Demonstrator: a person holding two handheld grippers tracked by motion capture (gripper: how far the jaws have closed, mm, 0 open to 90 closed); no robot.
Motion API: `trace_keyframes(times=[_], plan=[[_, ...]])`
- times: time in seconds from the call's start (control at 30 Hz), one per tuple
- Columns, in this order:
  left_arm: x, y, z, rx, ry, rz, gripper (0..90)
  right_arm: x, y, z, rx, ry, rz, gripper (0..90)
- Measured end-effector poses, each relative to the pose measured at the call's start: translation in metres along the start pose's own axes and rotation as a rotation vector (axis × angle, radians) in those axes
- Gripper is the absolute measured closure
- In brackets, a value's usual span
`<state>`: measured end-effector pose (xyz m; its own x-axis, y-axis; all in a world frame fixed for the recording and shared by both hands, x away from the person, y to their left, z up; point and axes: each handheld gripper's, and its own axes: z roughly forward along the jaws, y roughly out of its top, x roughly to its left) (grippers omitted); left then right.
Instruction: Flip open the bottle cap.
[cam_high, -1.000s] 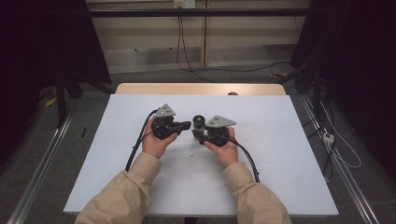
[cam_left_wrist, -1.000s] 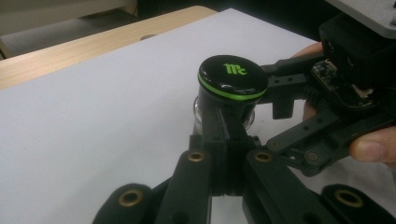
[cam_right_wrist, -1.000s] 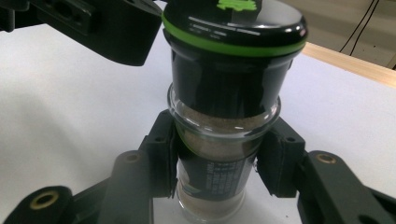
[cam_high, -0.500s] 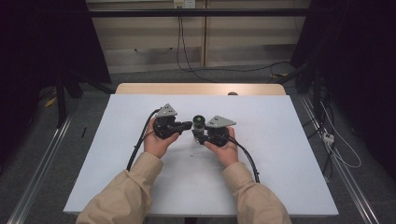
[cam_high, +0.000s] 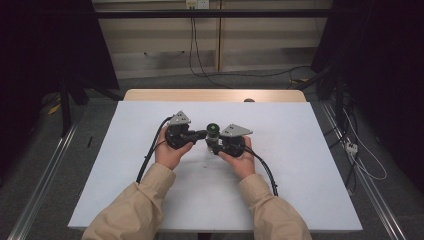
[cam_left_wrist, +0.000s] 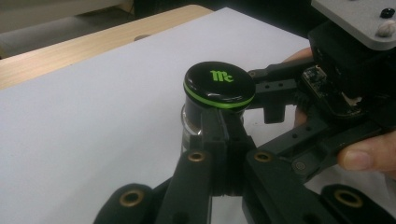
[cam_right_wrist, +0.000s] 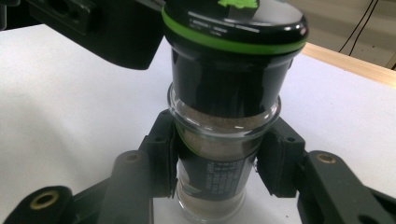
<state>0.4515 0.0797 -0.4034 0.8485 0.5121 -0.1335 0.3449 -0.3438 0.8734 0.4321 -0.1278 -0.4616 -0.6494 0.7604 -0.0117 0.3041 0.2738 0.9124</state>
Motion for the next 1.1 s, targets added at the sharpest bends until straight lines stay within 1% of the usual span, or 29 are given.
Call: trace_keyframes(times=[0.1, 0.13, 0.17, 0.27, 0.3, 0.33, 0.37, 0.43, 0.47, 0.57, 0.6, 0.77, 0.87, 0.97, 1.0, 1.1], plan=[[0.000, 0.000, 0.000, 0.001, 0.001, 0.000, 90.0, 0.000, 0.000, 0.000, 0.000, 0.000, 0.001, 53.5], [0.000, 0.001, 0.000, 0.002, 0.003, 0.008, 90.0, 0.000, 0.000, 0.000, 0.000, 0.000, -0.001, 53.5], [0.000, 0.000, 0.000, -0.002, 0.001, 0.001, 90.0, 0.000, 0.000, 0.000, 0.000, 0.000, -0.001, 53.5], [-0.001, 0.002, 0.000, -0.005, 0.001, 0.002, 90.0, 0.000, 0.000, 0.000, 0.000, 0.001, -0.001, 53.5], [-0.002, 0.003, 0.000, -0.008, -0.002, -0.004, 90.0, 0.000, 0.000, 0.000, 0.000, 0.000, -0.002, 53.5], [-0.002, 0.004, 0.000, -0.008, -0.001, 0.003, 90.0, 0.000, 0.000, 0.000, 0.000, 0.000, -0.003, 53.5], [-0.003, 0.005, 0.000, -0.008, -0.001, 0.000, 90.0, 0.000, 0.000, 0.000, 0.000, 0.000, -0.003, 53.5], [-0.003, 0.006, 0.000, -0.009, 0.001, 0.006, 90.0, 0.000, 0.000, 0.000, -0.001, 0.000, -0.002, 53.5], [-0.004, 0.006, 0.000, -0.009, 0.000, -0.001, 90.0, 0.000, 0.000, 0.000, 0.000, 0.000, -0.001, 53.5], [-0.004, 0.007, 0.000, -0.010, 0.003, 0.005, 90.0, 0.000, 0.000, 0.000, 0.001, 0.000, -0.002, 53.5], [-0.004, 0.007, 0.000, -0.012, 0.001, -0.001, 90.0, 0.000, 0.000, 0.000, 0.000, 0.000, -0.002, 53.5], [-0.004, 0.008, 0.000, -0.013, 0.005, 0.004, 90.0, 0.000, 0.000, 0.000, 0.000, 0.000, -0.002, 53.5], [-0.005, 0.009, 0.000, -0.017, 0.005, -0.003, 90.0, 0.000, 0.000, 0.000, 0.000, 0.000, -0.002, 53.5], [-0.004, 0.010, -0.001, -0.013, 0.008, 0.005, 90.0, 0.000, 0.000, 0.000, 0.000, 0.000, -0.002, 53.5], [-0.005, 0.010, 0.000, -0.016, 0.007, -0.001, 90.0, 0.000, 0.000, 0.000, 0.000, 0.000, -0.002, 53.5], [-0.005, 0.011, 0.000, -0.018, 0.008, -0.001, 90.0, 0.000, 0.000, 0.000, 0.001, 0.000, -0.002, 53.5]])
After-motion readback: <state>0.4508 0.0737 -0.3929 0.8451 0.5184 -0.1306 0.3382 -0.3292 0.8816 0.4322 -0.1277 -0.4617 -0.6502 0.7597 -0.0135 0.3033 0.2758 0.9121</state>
